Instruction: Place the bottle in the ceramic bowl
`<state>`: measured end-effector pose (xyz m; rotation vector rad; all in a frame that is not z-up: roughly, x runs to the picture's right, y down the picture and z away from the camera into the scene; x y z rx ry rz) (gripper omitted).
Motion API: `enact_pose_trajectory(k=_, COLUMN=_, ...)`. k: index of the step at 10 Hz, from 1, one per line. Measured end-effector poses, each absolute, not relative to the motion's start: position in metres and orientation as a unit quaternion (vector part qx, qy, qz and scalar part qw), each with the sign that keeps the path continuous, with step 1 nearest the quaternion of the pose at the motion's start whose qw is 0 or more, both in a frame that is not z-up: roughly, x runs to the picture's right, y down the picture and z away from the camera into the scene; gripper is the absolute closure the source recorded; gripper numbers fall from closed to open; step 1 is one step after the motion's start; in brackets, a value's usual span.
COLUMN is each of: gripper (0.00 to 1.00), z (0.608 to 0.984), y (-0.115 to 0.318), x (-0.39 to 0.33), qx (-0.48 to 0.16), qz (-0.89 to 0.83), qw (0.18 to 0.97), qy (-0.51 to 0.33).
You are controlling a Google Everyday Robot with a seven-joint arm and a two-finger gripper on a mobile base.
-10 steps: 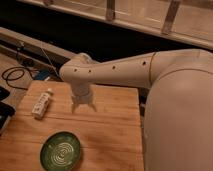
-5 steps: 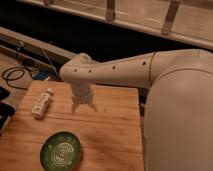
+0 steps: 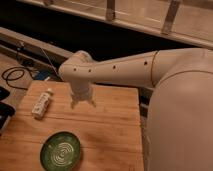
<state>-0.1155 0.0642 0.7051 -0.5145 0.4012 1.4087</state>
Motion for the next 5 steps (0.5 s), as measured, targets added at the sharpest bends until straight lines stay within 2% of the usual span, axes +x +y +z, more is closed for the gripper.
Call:
enact_pose_trajectory(k=3, gripper=0.35, z=0.713, y=0.013, x=-0.169, qx=-0.216, qz=0.611, qw=0.752, qy=0.119)
enact_pose_trajectory(k=5, gripper=0.35, z=0.719, y=-0.005, x=-0.208, qx=-0.222, qz=0.592, qw=0.769, qy=0.087)
